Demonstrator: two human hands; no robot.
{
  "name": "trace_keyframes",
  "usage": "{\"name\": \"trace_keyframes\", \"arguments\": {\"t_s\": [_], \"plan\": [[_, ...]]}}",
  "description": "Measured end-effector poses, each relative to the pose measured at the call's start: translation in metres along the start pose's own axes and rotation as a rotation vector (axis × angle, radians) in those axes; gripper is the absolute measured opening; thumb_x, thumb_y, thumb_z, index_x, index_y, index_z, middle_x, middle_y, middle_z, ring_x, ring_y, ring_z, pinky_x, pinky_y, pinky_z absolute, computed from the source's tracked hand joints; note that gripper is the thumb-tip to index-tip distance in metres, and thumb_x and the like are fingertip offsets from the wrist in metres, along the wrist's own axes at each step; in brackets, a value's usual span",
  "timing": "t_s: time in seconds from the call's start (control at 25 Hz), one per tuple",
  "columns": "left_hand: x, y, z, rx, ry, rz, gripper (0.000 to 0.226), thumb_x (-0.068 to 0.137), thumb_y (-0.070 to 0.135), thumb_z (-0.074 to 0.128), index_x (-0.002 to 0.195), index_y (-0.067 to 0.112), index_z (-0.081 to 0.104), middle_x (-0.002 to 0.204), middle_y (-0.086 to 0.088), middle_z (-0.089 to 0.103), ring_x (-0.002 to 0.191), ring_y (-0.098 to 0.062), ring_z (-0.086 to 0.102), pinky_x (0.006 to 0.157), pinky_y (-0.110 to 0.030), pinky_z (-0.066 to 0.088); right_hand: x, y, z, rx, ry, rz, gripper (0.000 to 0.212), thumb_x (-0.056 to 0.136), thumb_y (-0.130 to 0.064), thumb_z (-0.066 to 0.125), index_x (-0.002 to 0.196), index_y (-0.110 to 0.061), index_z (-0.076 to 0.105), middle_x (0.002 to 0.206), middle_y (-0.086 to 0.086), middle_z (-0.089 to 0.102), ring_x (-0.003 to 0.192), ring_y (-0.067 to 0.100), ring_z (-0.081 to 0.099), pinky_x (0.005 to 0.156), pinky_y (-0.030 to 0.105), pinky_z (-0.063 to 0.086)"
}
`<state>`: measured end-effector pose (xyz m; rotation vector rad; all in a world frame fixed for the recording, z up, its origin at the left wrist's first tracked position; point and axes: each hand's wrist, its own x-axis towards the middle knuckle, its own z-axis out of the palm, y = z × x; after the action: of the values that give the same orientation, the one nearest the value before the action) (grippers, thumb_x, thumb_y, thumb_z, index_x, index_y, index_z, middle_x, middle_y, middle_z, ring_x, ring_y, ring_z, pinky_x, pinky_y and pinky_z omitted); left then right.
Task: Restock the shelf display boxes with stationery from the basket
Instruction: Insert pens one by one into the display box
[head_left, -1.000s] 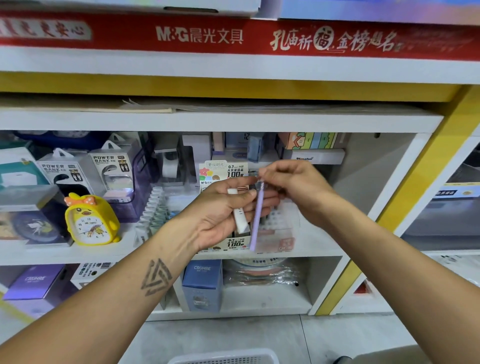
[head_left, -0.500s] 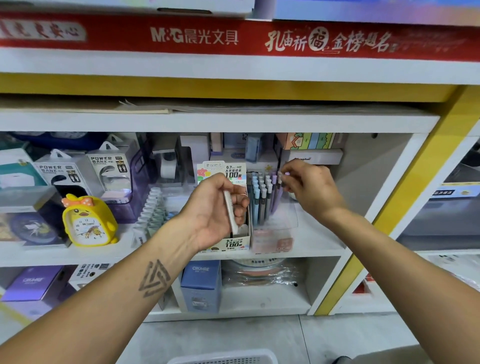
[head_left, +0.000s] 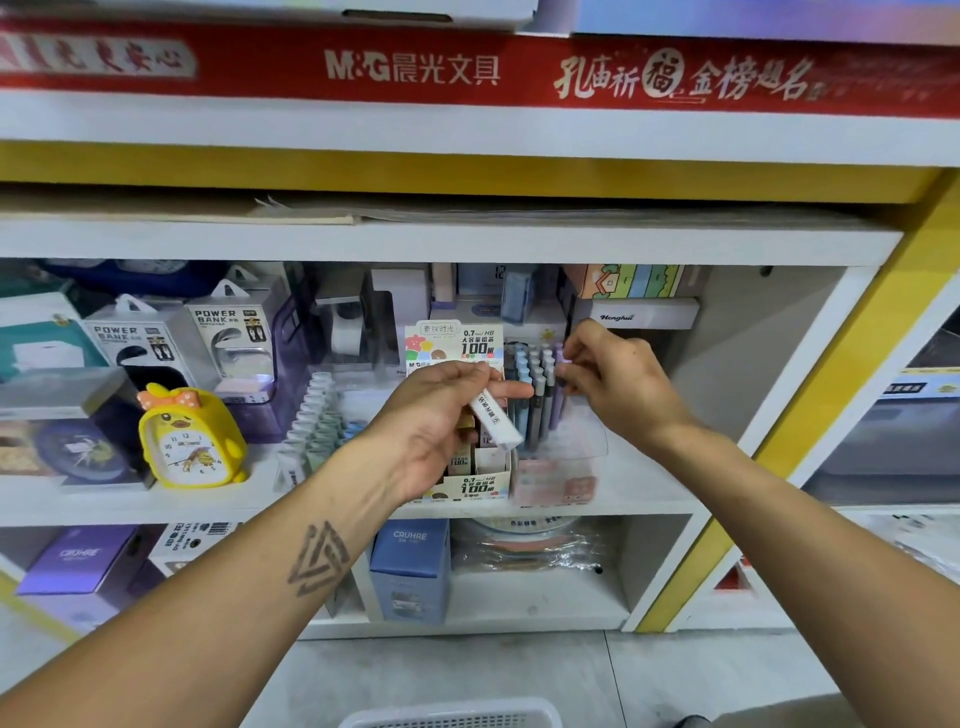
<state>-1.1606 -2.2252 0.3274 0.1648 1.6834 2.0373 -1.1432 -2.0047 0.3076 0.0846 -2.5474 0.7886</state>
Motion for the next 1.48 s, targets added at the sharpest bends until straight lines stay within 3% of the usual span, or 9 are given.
{"name": "trace_keyframes", "arguments": {"t_s": [0.12, 0.24, 0.36, 0.48, 0.64, 0.88, 1.12, 1.28, 1.48], "plan": [[-0.001, 0.002, 0.001, 0.04, 0.039, 0.019, 0.012, 0.103, 0.018, 0.051, 0.106, 0.009, 0.058, 0.101, -0.014, 0.076, 0.067, -0.019, 0.048, 0.052, -0.025, 0.027, 0.001, 0.005, -0.001, -0.184, 0.033, -0.003, 0.011, 0.096, -0.019, 0.065, 0.092, -0.011, 0.071, 0.085, 0.006, 0.07, 0.081, 0.026, 0.065, 0.068, 0.037, 0.052], [-0.003, 0.006, 0.001, -0.076, 0.037, 0.026, 0.012, 0.101, 0.012, 0.053, 0.107, 0.004, 0.059, 0.096, -0.018, 0.075, 0.051, -0.012, 0.044, 0.043, -0.02, 0.036, 0.002, -0.005, -0.002, -0.271, 0.022, 0.012, 0.02, 0.099, -0.026, 0.058, 0.109, -0.017, 0.075, 0.097, 0.006, 0.069, 0.089, 0.027, 0.063, 0.075, 0.038, 0.053], [-0.002, 0.008, -0.005, -0.183, 0.038, 0.085, 0.009, 0.097, 0.005, 0.056, 0.103, 0.001, 0.061, 0.09, -0.018, 0.07, 0.06, -0.015, 0.055, 0.052, -0.022, 0.053, 0.002, -0.034, -0.002, 0.221, -0.055, 0.142, 0.015, 0.098, -0.033, 0.062, 0.098, -0.022, 0.072, 0.077, 0.003, 0.073, 0.066, 0.02, 0.067, 0.062, 0.034, 0.056], [-0.002, 0.011, -0.015, -0.23, 0.037, 0.136, 0.006, 0.094, 0.0, 0.06, 0.099, -0.001, 0.063, 0.089, -0.019, 0.067, 0.072, -0.023, 0.062, 0.066, -0.028, 0.06, 0.0, -0.059, 0.007, 0.704, -0.253, 0.257, 0.017, 0.097, -0.025, 0.064, 0.096, -0.009, 0.07, 0.074, 0.015, 0.073, 0.055, 0.023, 0.066, 0.049, 0.029, 0.053], [-0.008, 0.015, -0.03, -0.259, 0.055, 0.112, 0.006, 0.093, 0.002, 0.061, 0.094, 0.0, 0.067, 0.082, -0.014, 0.073, 0.072, -0.026, 0.069, 0.07, -0.034, 0.062, 0.002, -0.071, 0.015, 0.915, -0.261, 0.316, 0.018, 0.092, -0.008, 0.067, 0.103, 0.006, 0.07, 0.082, 0.024, 0.072, 0.064, 0.025, 0.07, 0.059, 0.025, 0.058], [-0.016, 0.02, -0.06, -0.173, 0.168, 0.124, 0.018, 0.084, -0.017, 0.061, 0.099, -0.008, 0.064, 0.096, -0.025, 0.071, 0.082, -0.03, 0.072, 0.075, -0.033, 0.062, 0.012, -0.083, 0.033, 1.116, -0.341, 0.331, 0.027, 0.077, -0.007, 0.074, 0.104, -0.005, 0.076, 0.098, 0.02, 0.076, 0.086, 0.024, 0.075, 0.074, 0.024, 0.06], [-0.029, 0.025, -0.089, -0.003, 0.277, 0.178, 0.023, 0.081, -0.021, 0.064, 0.095, -0.003, 0.064, 0.096, -0.021, 0.069, 0.085, -0.035, 0.072, 0.078, -0.037, 0.062, 0.017, -0.103, 0.054, 0.965, -0.37, 0.138, 0.037, 0.077, 0.001, 0.077, 0.113, -0.01, 0.073, 0.107, 0.012, 0.076, 0.102, 0.028, 0.073, 0.094, 0.035, 0.057], [-0.035, 0.027, -0.112, -0.07, 0.3, 0.152, 0.017, 0.086, -0.015, 0.062, 0.099, -0.004, 0.062, 0.103, -0.025, 0.068, 0.089, -0.036, 0.072, 0.083, -0.039, 0.061, 0.02, -0.125, 0.067, 0.83, -0.364, 0.104, 0.024, 0.083, -0.006, 0.075, 0.107, -0.009, 0.073, 0.091, 0.01, 0.078, 0.087, 0.02, 0.076, 0.078, 0.023, 0.059], [-0.034, 0.017, -0.152, 0.756, 0.41, 0.238, 0.022, 0.096, 0.006, 0.054, 0.113, 0.006, 0.068, 0.113, -0.011, 0.07, 0.097, -0.018, 0.065, 0.077, -0.012, 0.049, 0.028, -0.134, 0.081, 0.392, -0.233, 0.064, 0.003, 0.09, -0.014, 0.074, 0.088, -0.014, 0.076, 0.075, 0.011, 0.073, 0.063, 0.015, 0.069, 0.066, 0.032, 0.06]]}}
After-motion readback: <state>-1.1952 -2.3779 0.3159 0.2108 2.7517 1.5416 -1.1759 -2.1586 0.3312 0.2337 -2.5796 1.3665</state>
